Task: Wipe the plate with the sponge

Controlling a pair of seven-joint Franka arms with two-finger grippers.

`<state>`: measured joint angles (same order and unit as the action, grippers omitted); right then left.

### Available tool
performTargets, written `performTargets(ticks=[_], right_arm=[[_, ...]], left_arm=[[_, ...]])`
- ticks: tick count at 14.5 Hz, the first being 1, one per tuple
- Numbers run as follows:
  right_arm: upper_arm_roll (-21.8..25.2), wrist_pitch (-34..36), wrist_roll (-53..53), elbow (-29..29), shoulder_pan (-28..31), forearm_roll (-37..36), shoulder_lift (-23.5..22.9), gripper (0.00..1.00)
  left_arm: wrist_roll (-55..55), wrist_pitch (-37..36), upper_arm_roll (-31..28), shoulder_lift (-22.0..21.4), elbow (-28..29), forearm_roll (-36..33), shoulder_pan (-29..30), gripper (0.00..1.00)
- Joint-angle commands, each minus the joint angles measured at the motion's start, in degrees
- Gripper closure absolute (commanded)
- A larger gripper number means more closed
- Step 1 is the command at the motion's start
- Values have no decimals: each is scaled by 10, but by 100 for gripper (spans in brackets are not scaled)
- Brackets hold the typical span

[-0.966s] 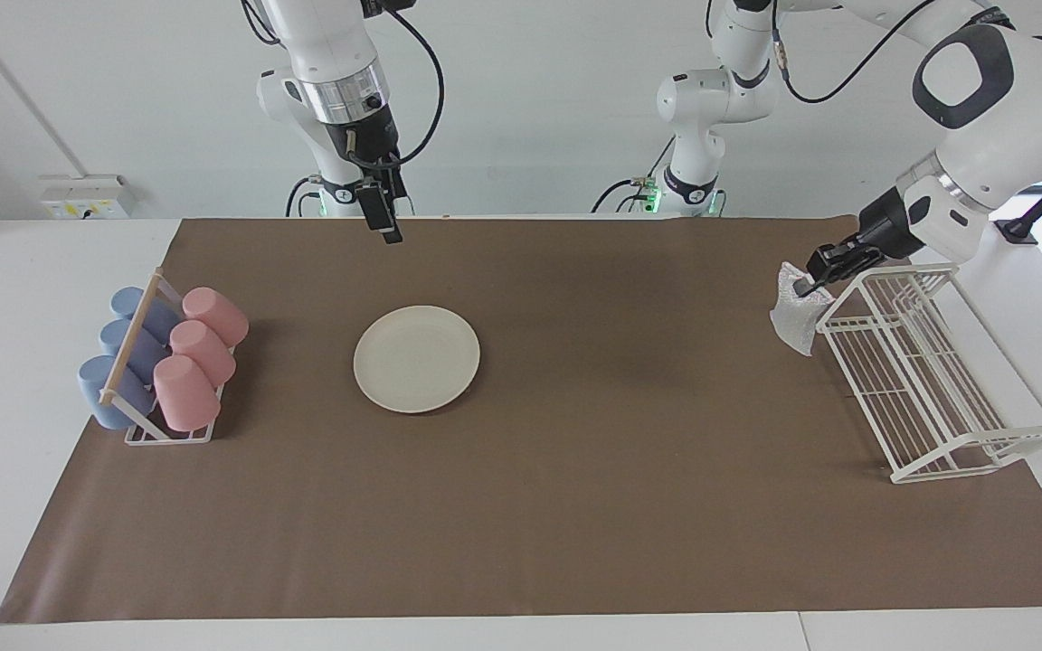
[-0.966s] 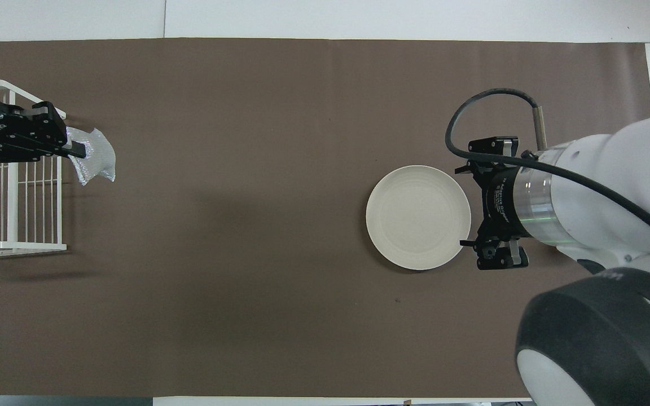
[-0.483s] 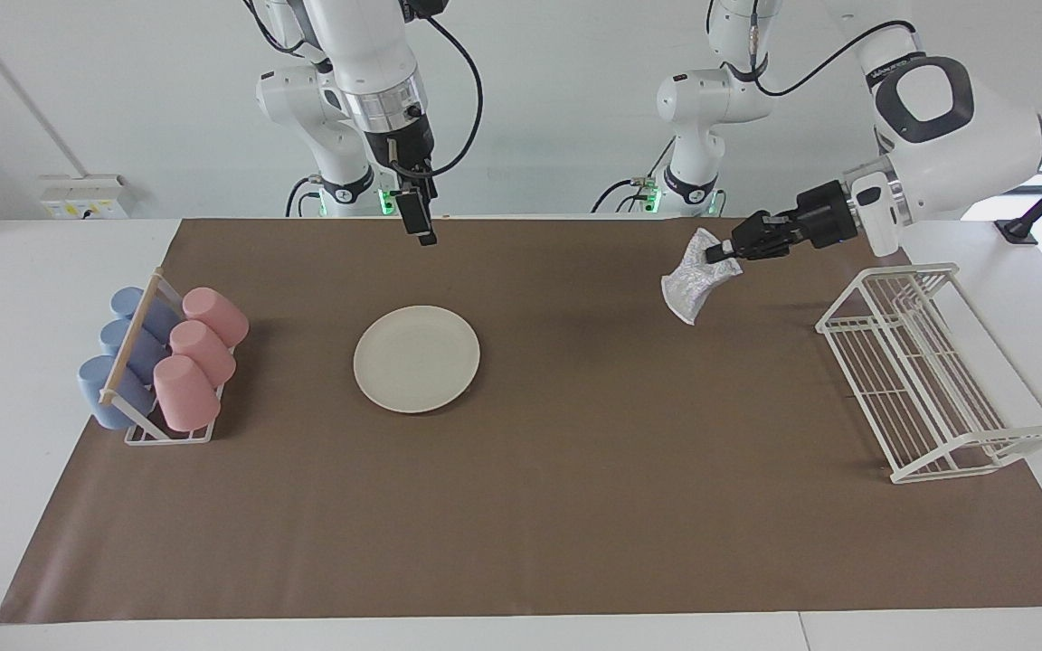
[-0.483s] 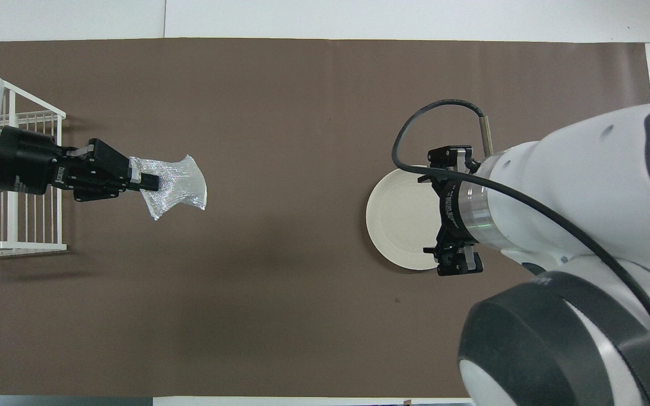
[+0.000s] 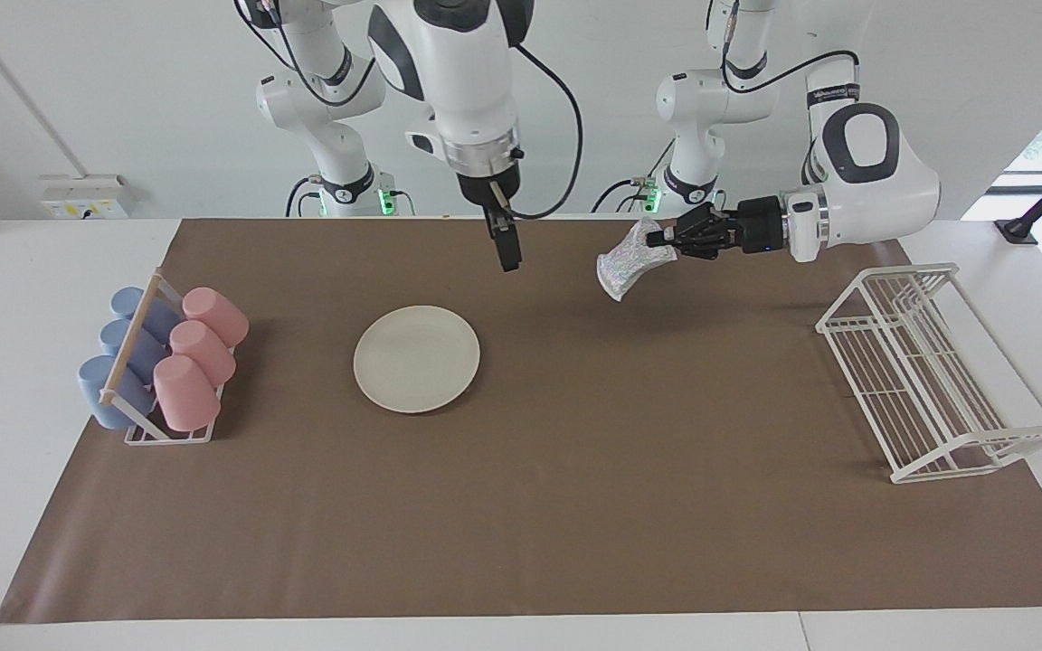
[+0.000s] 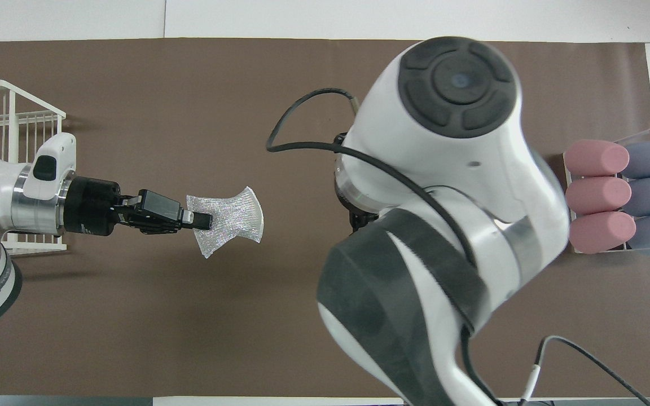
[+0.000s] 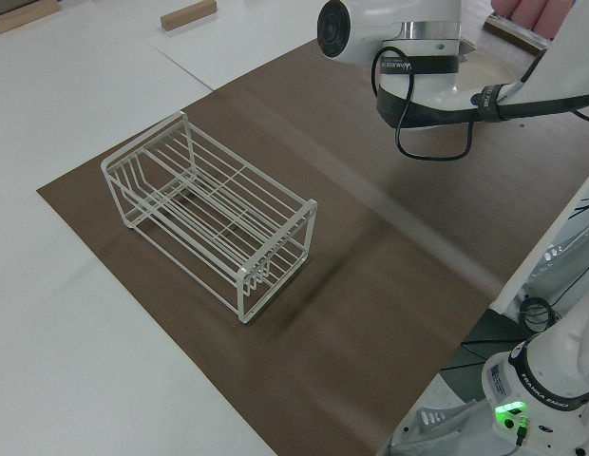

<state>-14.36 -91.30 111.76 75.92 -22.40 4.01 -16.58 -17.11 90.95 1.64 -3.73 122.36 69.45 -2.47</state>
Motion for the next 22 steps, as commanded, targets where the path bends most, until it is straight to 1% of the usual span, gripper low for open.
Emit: performTargets(ticks=[1, 4, 6, 8, 11, 12, 14, 22], right_arm=[[6, 20, 25, -74, -41, -19, -53, 0], [-1, 19, 20, -72, -44, -16, -50, 0], [-2, 16, 6, -70, -45, -6, -50, 0], [-1, 13, 6, -67, -44, 20, -50, 0], [-1, -40, 20, -37, -57, 25, -38, 0], [-1, -45, 27, -33, -58, 25, -37, 0], [-1, -43, 32, -30, -58, 25, -35, 0], [-2, -48, 32, 33, -58, 35, 6, 0]], left_arm=[[-47, -3, -6, -18, 33, 29, -30, 100], [-96, -9, -6, -15, 54, 51, -32, 100], [-100, -8, -5, -16, 61, 56, -34, 100], [-100, -5, -5, -15, 62, 90, -46, 100], [-101, -3, -6, -15, 62, 100, -52, 100], [-101, -3, -5, -15, 62, 101, -52, 100], [-101, -2, -5, -15, 62, 107, -54, 100], [-101, 3, -4, -16, 62, 116, -56, 100]])
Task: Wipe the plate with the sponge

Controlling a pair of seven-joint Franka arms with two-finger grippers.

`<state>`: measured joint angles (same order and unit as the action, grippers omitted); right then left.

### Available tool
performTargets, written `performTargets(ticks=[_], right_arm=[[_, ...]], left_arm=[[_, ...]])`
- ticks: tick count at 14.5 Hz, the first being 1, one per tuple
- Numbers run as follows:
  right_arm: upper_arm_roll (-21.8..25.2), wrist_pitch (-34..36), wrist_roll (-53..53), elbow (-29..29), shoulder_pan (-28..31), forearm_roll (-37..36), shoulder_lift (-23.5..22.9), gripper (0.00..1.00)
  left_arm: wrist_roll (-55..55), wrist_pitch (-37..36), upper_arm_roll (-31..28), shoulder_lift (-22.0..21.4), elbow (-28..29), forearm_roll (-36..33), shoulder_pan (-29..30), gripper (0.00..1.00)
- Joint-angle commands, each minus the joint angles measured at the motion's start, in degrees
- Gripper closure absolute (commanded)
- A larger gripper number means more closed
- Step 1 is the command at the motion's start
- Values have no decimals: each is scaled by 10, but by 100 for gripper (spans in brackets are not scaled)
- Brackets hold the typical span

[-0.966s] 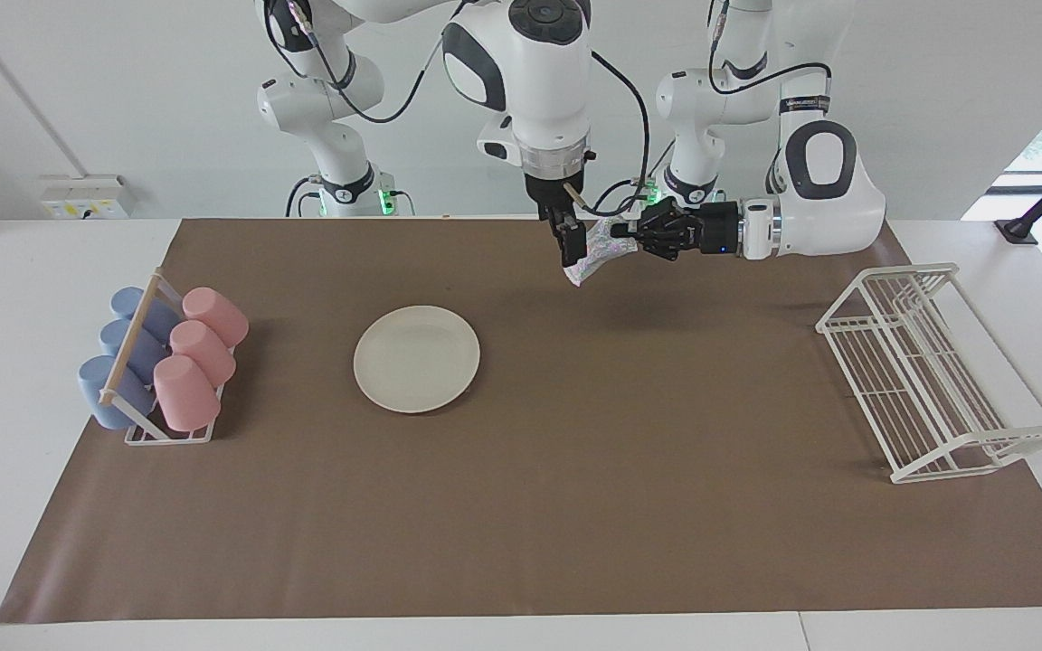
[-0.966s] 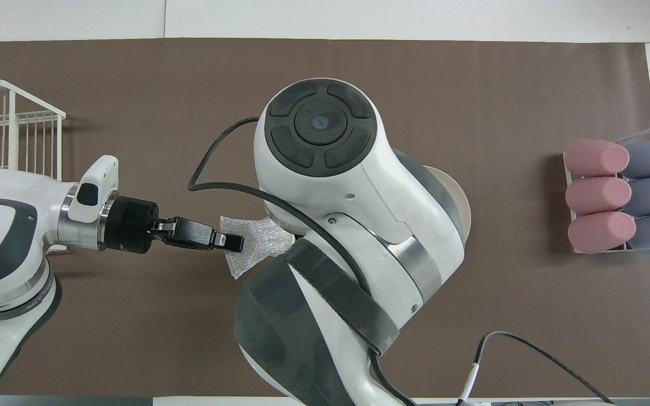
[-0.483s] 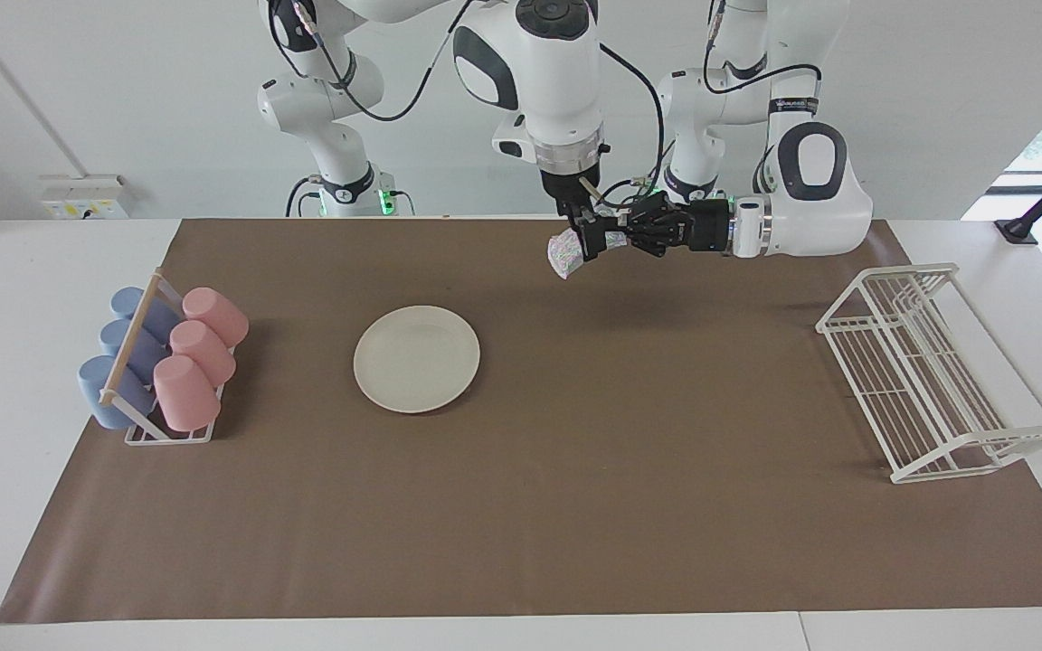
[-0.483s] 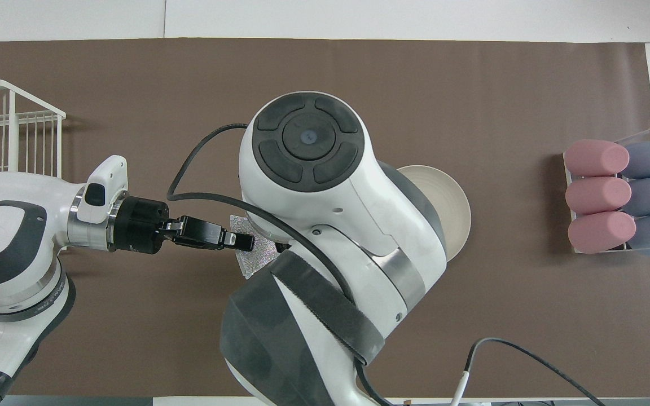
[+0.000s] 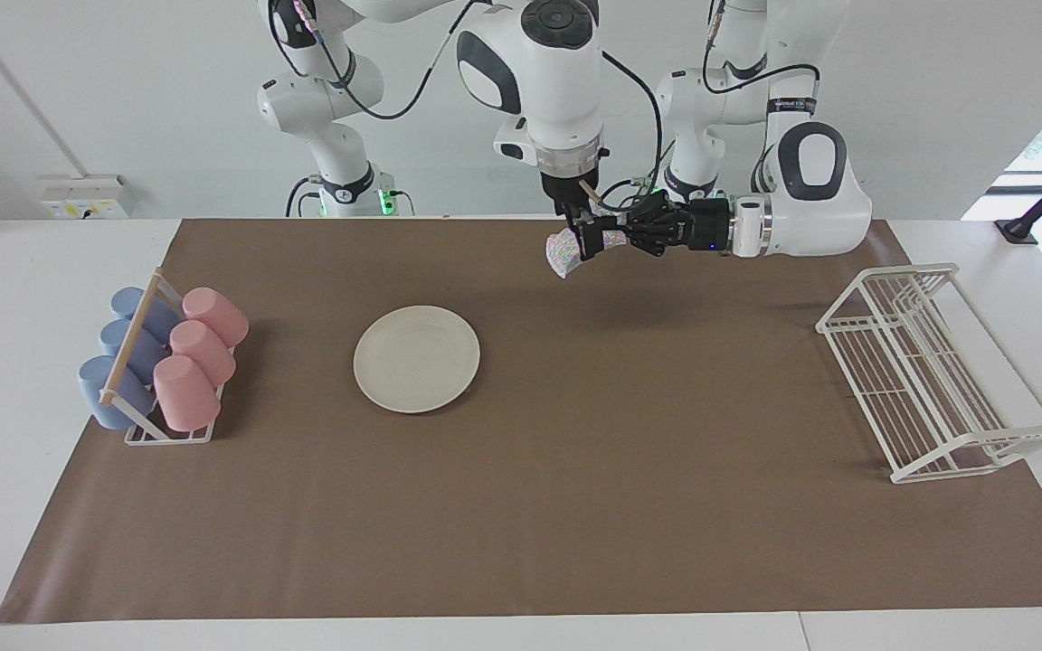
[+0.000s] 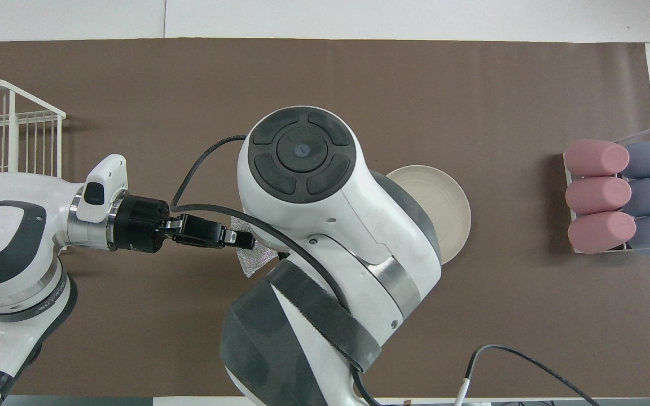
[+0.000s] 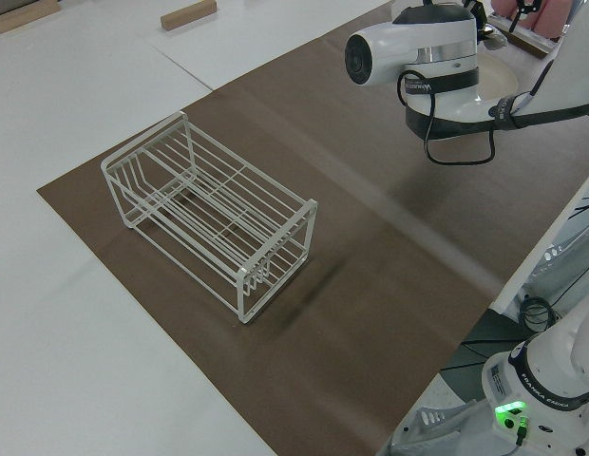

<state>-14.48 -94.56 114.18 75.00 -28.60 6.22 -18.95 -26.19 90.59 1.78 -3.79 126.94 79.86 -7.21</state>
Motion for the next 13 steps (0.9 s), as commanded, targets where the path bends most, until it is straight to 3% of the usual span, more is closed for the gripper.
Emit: performTargets(ticks=[1, 7, 10, 12, 13], right_arm=[[-1, -19, 8, 45, 4, 13, 30, 0], [-1, -98, 12, 111, 3, 13, 56, 0], [-1, -98, 13, 115, 3, 13, 59, 0], [-1, -95, 10, 120, 4, 13, 65, 13], [-1, -95, 9, 123, 5, 15, 70, 15]], left_arm=[[-11, 6, -5, -16, 16, 12, -9, 100], [-10, -1, -6, -18, 20, 12, -8, 100], [-11, -1, -6, -18, 20, 11, -8, 100], [-11, 0, -6, -18, 20, 11, -8, 100], [-11, 0, -6, -18, 20, 11, -9, 100]])
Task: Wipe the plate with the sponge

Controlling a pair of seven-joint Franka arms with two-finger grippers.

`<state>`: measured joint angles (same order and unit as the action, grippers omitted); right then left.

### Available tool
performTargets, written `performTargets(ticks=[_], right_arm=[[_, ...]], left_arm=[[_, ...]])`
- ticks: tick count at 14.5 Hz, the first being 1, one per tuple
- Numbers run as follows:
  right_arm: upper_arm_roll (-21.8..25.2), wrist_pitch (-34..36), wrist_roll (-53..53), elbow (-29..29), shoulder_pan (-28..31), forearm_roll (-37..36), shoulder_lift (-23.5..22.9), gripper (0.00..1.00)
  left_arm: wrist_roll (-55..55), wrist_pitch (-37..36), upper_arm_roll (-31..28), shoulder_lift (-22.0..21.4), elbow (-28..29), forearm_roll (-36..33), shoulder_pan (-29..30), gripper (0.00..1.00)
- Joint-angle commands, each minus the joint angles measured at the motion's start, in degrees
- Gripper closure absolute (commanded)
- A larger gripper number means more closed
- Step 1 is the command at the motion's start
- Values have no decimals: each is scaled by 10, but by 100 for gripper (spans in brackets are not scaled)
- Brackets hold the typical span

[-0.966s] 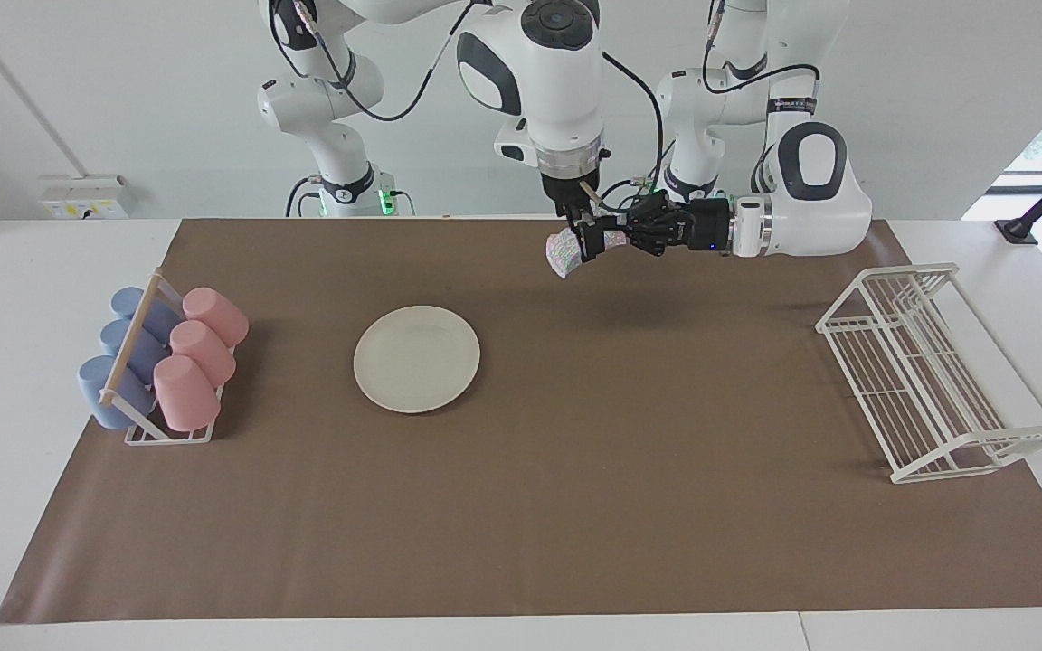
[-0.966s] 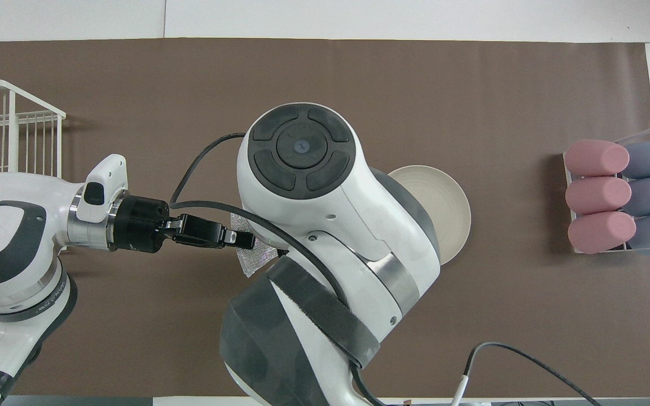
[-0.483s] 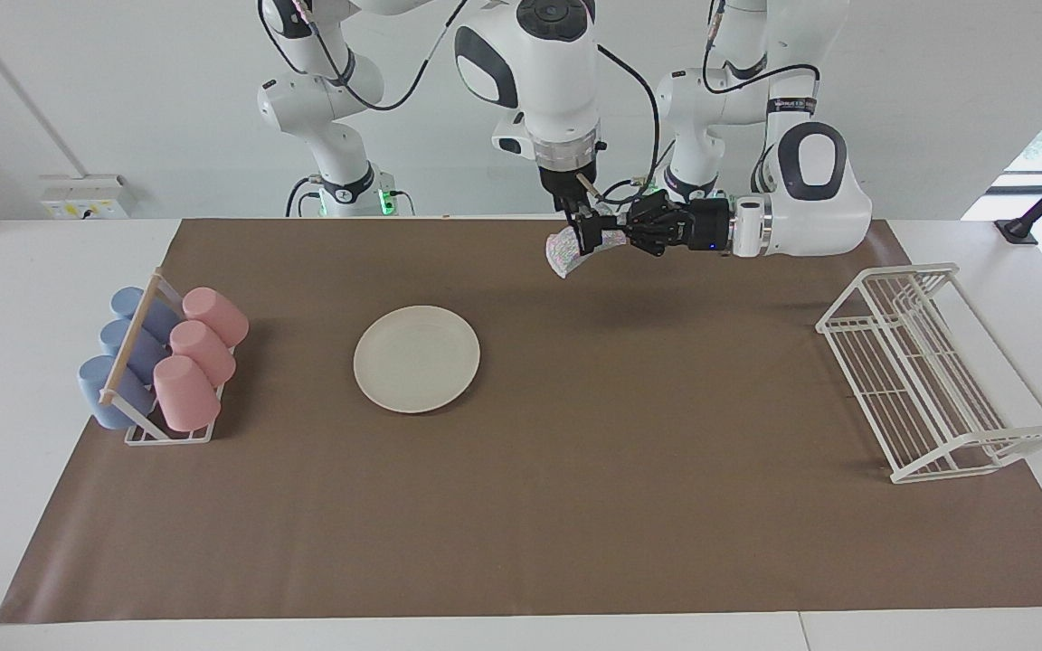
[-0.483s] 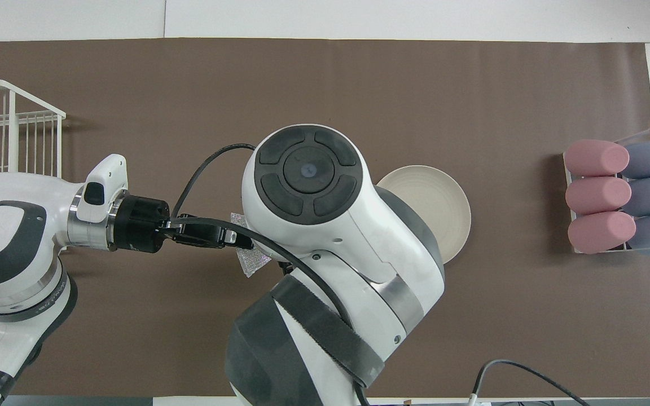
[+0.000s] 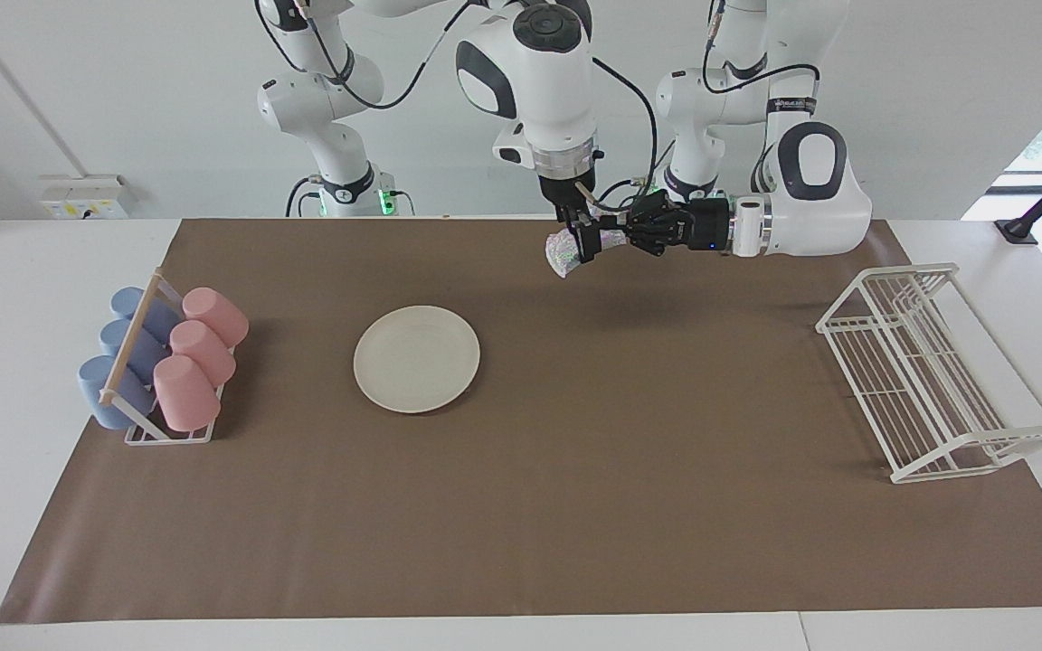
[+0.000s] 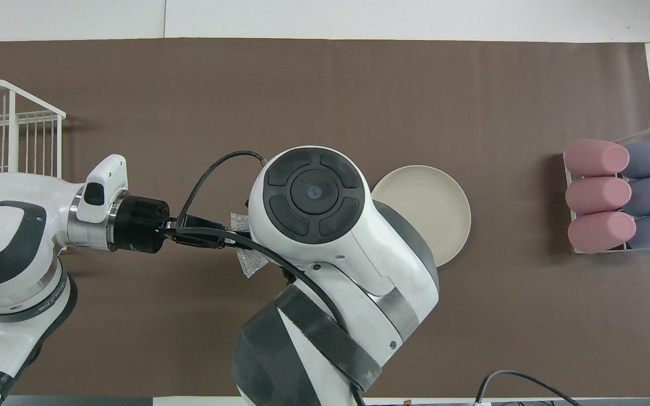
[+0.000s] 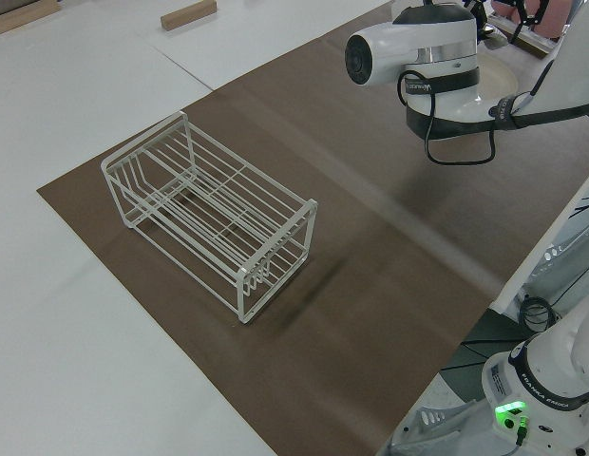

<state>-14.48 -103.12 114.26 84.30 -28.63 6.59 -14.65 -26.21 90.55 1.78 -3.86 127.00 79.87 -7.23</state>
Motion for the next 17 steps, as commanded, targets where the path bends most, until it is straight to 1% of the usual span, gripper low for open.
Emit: performTargets(ticks=[1, 2, 4, 7, 8, 12, 13, 14, 15, 17], right_arm=[[-1, -9, 8, 33, 5, 11, 29, 24], [-1, -9, 7, 33, 5, 11, 32, 31], [-1, -9, 7, 36, 6, 11, 32, 51], [-1, -16, 4, 36, 8, 11, 32, 91], [-1, -16, -1, 35, 8, 11, 32, 100], [0, -15, -20, 32, 12, 11, 33, 100], [1, -15, -21, 32, 13, 11, 34, 100], [2, -14, -22, 32, 14, 11, 38, 100], [2, -14, -22, 32, 14, 11, 40, 100], [2, -13, -22, 33, 14, 11, 41, 100]], left_arm=[[-10, 0, -6, -18, 19, 11, -8, 100], [-10, 0, -7, -17, 19, 11, -8, 100], [-10, -2, -7, -18, 19, 10, -8, 100], [-10, -2, -7, -18, 20, 9, -8, 100], [-10, -3, -7, -18, 19, 9, -8, 100], [-9, -2, -7, -18, 19, 7, -9, 100], [-9, -1, -7, -18, 19, 6, -9, 95], [-2, 1, -6, -19, 19, 5, -9, 2], [8, 2, -6, -23, 18, 4, -10, 0], [15, 0, -6, -24, 18, -2, -9, 0]])
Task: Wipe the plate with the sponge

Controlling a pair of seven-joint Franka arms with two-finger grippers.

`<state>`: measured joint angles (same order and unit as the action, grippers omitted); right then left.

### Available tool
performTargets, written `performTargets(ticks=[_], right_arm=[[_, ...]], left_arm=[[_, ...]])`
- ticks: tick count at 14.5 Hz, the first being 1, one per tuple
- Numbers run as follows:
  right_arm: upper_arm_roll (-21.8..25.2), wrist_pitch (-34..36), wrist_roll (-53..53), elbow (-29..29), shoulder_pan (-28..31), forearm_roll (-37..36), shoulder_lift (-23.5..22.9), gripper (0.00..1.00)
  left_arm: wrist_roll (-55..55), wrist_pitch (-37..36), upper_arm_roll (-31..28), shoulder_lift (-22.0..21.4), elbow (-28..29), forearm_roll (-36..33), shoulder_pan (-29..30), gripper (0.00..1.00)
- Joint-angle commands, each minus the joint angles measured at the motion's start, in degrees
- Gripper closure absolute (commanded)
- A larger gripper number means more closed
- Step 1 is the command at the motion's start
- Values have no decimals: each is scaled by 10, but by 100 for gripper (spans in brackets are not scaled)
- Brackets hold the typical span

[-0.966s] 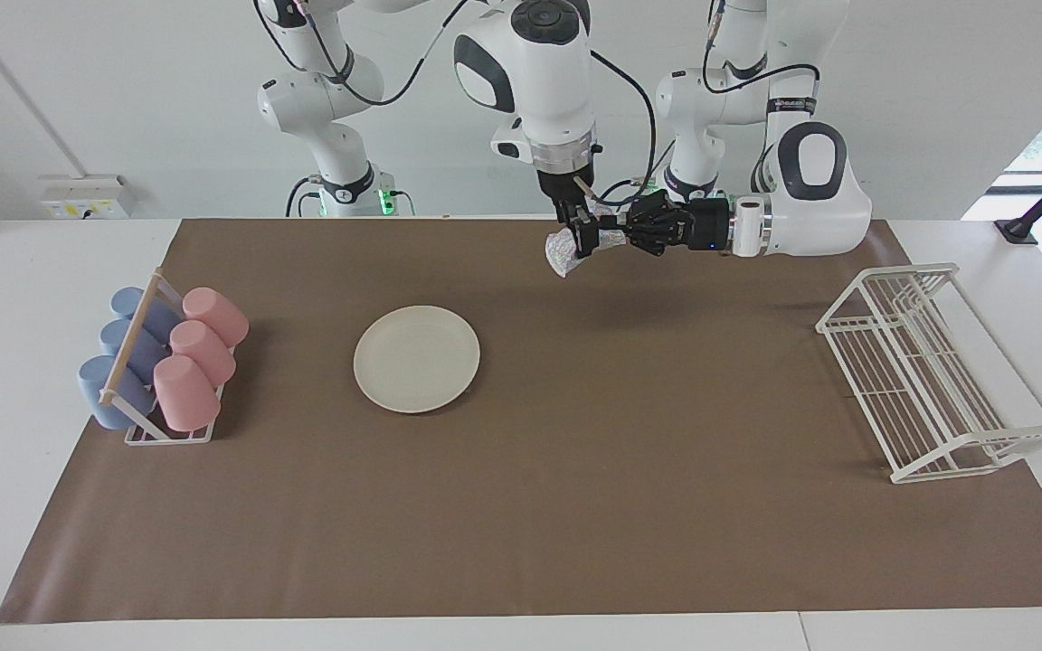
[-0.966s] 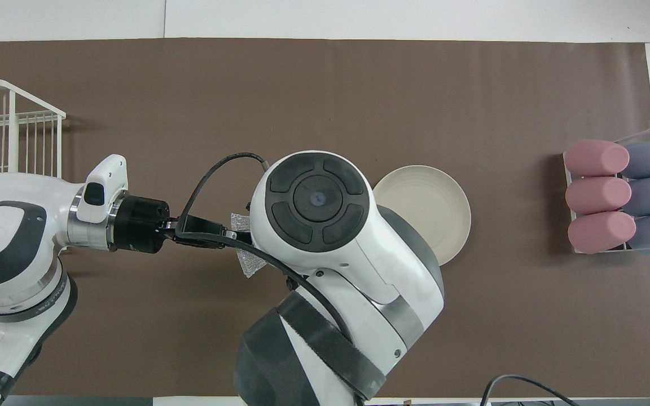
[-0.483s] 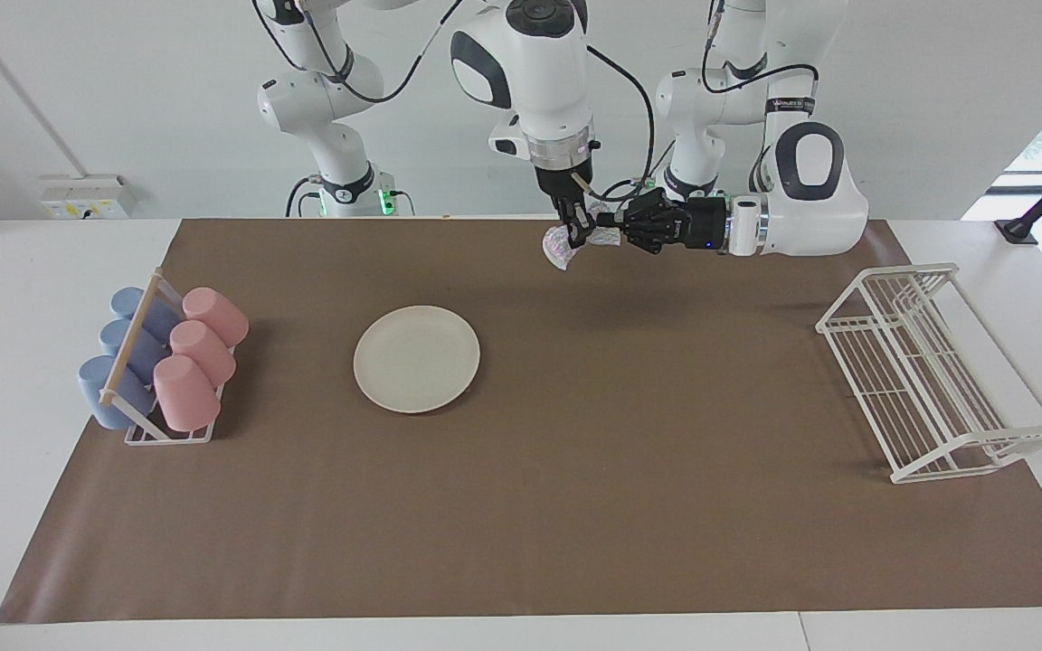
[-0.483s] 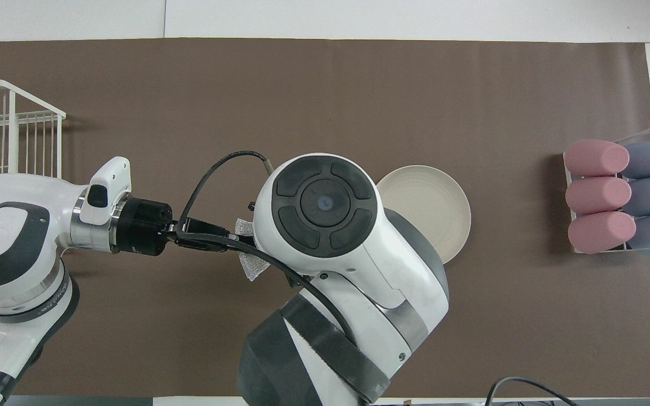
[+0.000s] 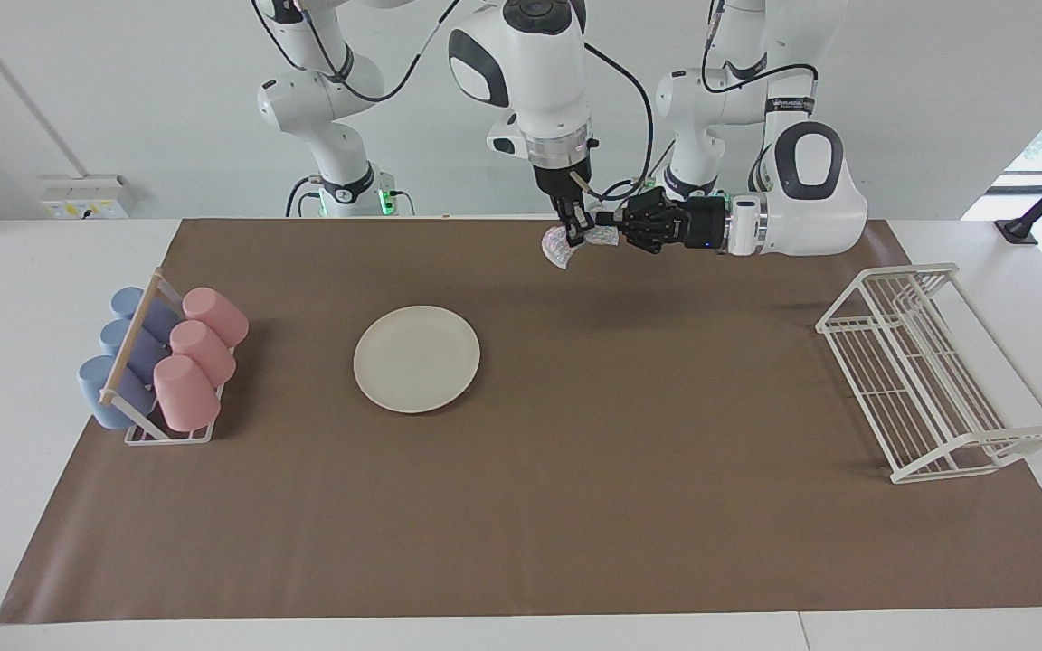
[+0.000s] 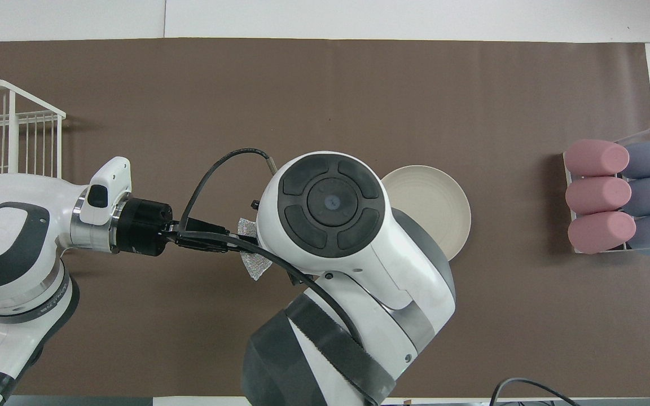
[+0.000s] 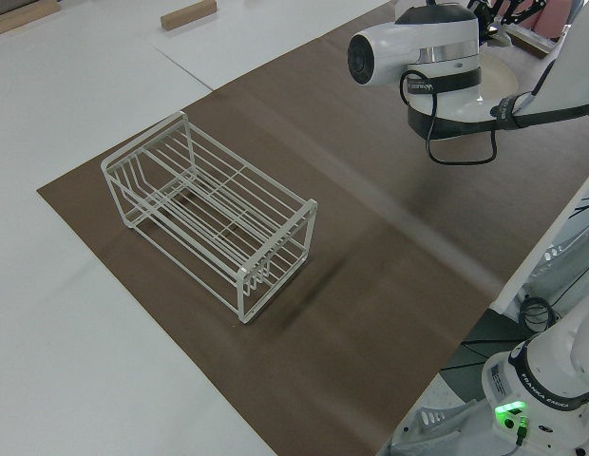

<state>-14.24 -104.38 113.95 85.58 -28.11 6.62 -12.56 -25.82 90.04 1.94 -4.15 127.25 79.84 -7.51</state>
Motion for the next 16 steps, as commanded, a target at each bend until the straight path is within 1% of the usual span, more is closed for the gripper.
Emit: performTargets(ticks=[1, 4, 6, 7, 9, 13, 14, 16], right_arm=[[0, 0, -18, 20, 9, 10, 20, 100], [1, -3, -20, 34, 9, 9, 27, 100], [1, -13, -35, 58, 28, 7, 38, 100], [2, -30, -48, 80, 41, 7, 43, 100], [1, -83, -83, 141, 74, 7, 64, 100], [1, -187, -186, 300, 136, 6, 116, 100], [1, -206, -207, 330, 151, 7, 122, 100], [1, -237, -239, 371, 161, 7, 118, 100]], left_arm=[[12, 5, -7, -21, 16, -2, -6, 0], [13, 5, -8, -21, 13, -20, -1, 0], [18, 10, -10, -25, 11, -49, 2, 0], [28, 10, -11, -28, 7, -69, 13, 0], [49, 6, -11, -29, -15, -121, 38, 0], [127, 3, -11, -37, -80, -251, 66, 0], [145, 2, -11, -39, -97, -280, 67, 0], [176, -13, -13, -40, -134, -349, 69, 0]])
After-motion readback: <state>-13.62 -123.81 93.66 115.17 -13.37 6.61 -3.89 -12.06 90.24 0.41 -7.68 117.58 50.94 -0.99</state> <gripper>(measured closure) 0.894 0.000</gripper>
